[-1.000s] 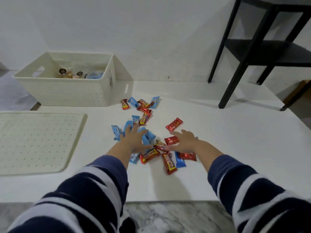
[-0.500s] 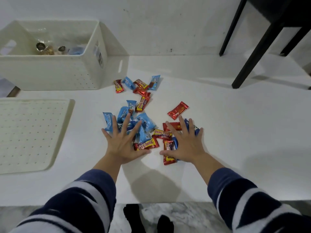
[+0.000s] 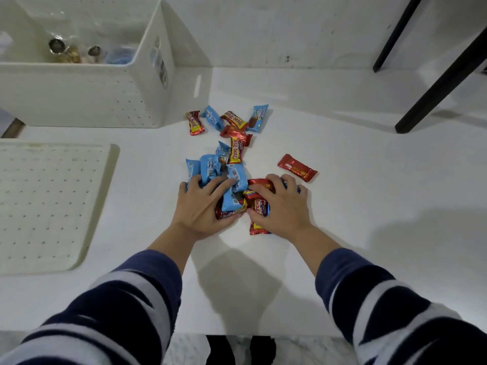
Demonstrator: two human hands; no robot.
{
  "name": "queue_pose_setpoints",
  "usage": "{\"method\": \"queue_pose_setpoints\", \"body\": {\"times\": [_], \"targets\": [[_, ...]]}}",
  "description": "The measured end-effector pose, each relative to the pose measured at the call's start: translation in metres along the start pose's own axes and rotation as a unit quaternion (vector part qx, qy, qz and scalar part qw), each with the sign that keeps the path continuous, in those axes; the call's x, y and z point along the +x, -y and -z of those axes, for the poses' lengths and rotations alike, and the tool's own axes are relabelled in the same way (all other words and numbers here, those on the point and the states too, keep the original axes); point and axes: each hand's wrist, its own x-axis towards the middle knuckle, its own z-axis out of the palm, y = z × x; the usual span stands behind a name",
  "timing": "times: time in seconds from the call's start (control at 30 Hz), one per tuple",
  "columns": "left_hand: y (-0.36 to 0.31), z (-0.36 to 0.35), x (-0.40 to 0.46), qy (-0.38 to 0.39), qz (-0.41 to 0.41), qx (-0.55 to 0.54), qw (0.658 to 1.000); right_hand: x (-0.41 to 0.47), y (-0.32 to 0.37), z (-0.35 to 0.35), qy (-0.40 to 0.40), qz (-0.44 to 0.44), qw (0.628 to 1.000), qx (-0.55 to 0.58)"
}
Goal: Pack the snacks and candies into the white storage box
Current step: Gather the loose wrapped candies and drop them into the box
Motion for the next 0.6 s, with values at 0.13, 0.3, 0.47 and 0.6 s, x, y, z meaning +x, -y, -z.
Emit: {"method": "queue_pose_setpoints", "body": {"times": [0.13,0.3,0.47,0.6], "targets": [[0.005,0.0,0.002,-0.043,-0.039,-0.021,0.998,0.003,0.006,0.0,-0.041,0.007,0.999,0.007],[0.003,0.002,-0.003,-0.056,-0.072,0.002,0.996,0.0,0.008,-0.002,-0.03,-0.003,0.999,0.025],[-0.001,0.01,-0.009,-0.044,-0.051,-0.001,0.998,-0.005,0.012,0.006,-0.003,-0.024,0.999,0.046],[-0.003,0.013,-0.02,-0.03,-0.013,-0.016,0.999,-0.012,0.013,0.013,-0.009,-0.04,0.997,0.061]]}}
